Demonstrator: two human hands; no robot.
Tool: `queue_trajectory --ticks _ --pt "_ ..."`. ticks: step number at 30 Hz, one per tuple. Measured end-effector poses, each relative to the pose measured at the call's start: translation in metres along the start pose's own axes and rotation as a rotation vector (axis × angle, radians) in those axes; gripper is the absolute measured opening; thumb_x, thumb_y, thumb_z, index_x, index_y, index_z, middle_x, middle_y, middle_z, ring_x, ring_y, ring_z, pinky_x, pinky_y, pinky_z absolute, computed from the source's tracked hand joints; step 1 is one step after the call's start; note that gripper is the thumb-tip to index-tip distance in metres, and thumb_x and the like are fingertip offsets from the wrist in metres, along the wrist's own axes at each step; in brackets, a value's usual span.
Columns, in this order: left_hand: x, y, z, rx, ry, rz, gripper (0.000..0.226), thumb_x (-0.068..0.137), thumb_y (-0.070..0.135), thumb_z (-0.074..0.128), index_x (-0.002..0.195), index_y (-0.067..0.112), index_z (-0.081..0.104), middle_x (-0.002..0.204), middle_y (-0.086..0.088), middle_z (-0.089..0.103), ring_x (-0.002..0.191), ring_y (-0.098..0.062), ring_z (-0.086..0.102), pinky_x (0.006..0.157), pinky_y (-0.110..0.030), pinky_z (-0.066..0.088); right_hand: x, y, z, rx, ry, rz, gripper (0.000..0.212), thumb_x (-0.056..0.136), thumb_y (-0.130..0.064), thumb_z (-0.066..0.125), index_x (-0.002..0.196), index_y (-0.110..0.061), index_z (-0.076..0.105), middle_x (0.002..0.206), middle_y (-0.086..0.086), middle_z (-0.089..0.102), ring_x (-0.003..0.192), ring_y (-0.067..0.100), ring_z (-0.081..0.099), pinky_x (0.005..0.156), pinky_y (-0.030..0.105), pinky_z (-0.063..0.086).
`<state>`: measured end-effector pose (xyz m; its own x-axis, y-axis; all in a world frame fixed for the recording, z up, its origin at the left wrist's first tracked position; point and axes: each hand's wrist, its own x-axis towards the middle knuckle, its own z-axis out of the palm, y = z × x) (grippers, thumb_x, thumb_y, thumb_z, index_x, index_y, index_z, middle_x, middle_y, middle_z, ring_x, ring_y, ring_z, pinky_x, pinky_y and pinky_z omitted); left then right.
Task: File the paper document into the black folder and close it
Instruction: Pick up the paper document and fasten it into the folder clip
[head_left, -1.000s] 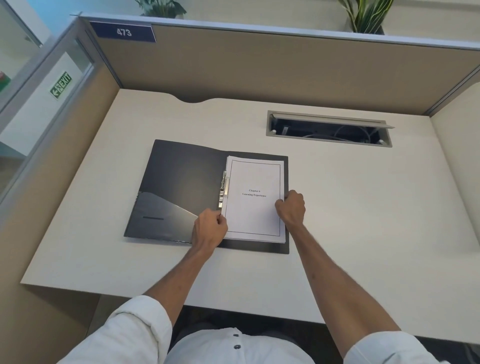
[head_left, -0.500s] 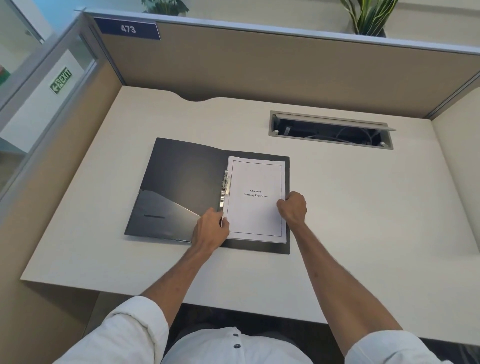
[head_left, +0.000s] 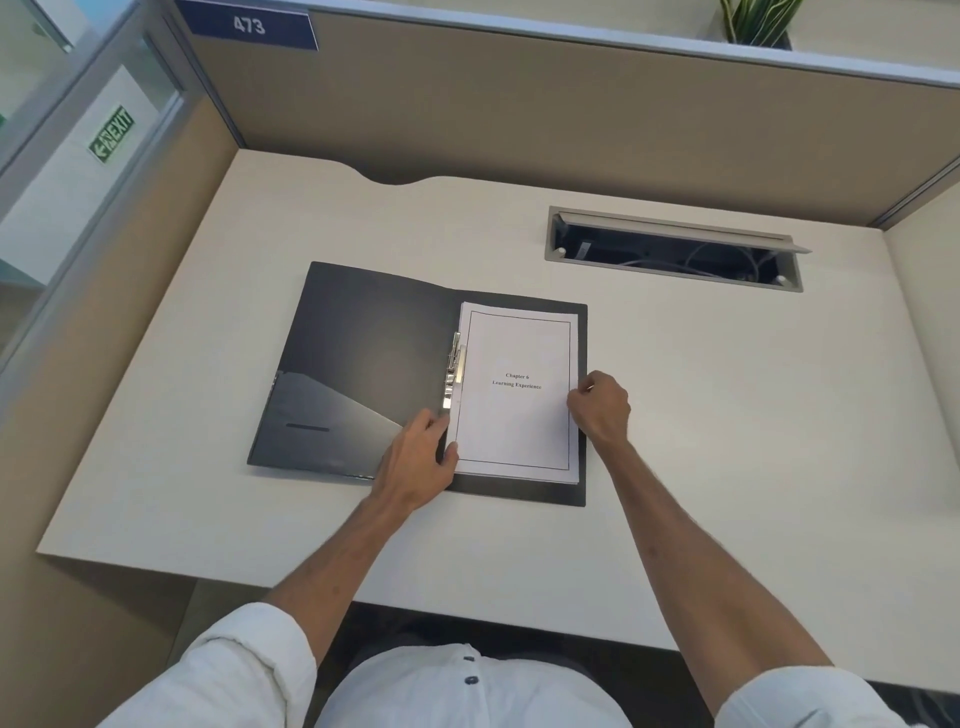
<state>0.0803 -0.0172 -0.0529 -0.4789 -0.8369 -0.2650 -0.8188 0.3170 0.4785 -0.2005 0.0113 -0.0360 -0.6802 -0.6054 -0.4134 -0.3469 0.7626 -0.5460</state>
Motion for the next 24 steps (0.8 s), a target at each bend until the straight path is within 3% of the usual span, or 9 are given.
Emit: queue_trajectory --ticks 5,8,11,13,19,24 --pt "0.002 -0.005 0.001 0.065 0.010 0.034 0.044 0.110 0.039 0.057 0.148 0.017 0.061 0.120 -0.002 0.061 0.108 -0.023 0.065 0.090 -0.040 0.064 0.000 -0.003 0.000 -0.081 0.007 -0.024 0.023 0.096 -0.007 0.055 0.107 0.009 0.067 0.113 0.022 0.073 0.106 0.044 0.070 0.090 0.045 0.057" --pt "-0.001 -0.011 0.003 0.130 0.088 0.076 0.070 0.103 0.052 0.063 0.161 0.015 0.049 0.146 -0.003 0.059 0.131 -0.024 0.060 0.109 -0.041 0.058 0.007 -0.009 -0.004 -0.133 0.067 -0.047 0.024 0.100 -0.013 0.052 0.107 0.004 0.068 0.114 0.018 0.072 0.104 0.041 0.070 0.088 0.046 0.059" --pt "-0.007 -0.019 0.009 0.228 0.056 0.222 0.101 0.094 0.062 0.062 0.176 0.016 0.024 0.175 0.000 0.036 0.158 -0.023 0.042 0.132 -0.050 0.038 0.020 -0.024 -0.005 -0.194 0.103 -0.230 0.028 0.104 -0.020 0.055 0.123 -0.004 0.068 0.129 0.011 0.066 0.122 0.033 0.064 0.095 0.046 0.057" --pt "-0.006 -0.022 0.013 0.248 -0.004 0.248 0.111 0.091 0.064 0.062 0.178 0.019 0.011 0.184 0.003 0.018 0.169 -0.022 0.026 0.138 -0.056 0.025 0.032 -0.040 -0.003 -0.288 0.026 -0.401 0.037 0.106 -0.023 0.057 0.140 -0.009 0.064 0.142 0.007 0.060 0.137 0.029 0.056 0.108 0.046 0.051" --pt "0.002 -0.026 0.017 0.221 -0.038 0.223 0.115 0.090 0.062 0.067 0.178 0.017 0.010 0.186 0.001 0.011 0.173 -0.026 0.020 0.138 -0.065 0.018 0.065 -0.097 0.020 -0.534 -0.194 -0.650 0.053 0.107 -0.023 0.055 0.159 -0.013 0.049 0.160 0.008 0.047 0.153 0.030 0.042 0.124 0.048 0.039" --pt "0.006 -0.024 0.022 0.247 -0.077 0.198 0.119 0.089 0.064 0.065 0.178 0.019 0.001 0.187 0.004 0.002 0.174 -0.023 0.013 0.139 -0.066 0.013 0.080 -0.120 0.035 -0.612 -0.235 -0.669 0.054 0.102 -0.009 0.052 0.156 -0.010 0.051 0.157 0.010 0.048 0.148 0.032 0.045 0.124 0.048 0.038"
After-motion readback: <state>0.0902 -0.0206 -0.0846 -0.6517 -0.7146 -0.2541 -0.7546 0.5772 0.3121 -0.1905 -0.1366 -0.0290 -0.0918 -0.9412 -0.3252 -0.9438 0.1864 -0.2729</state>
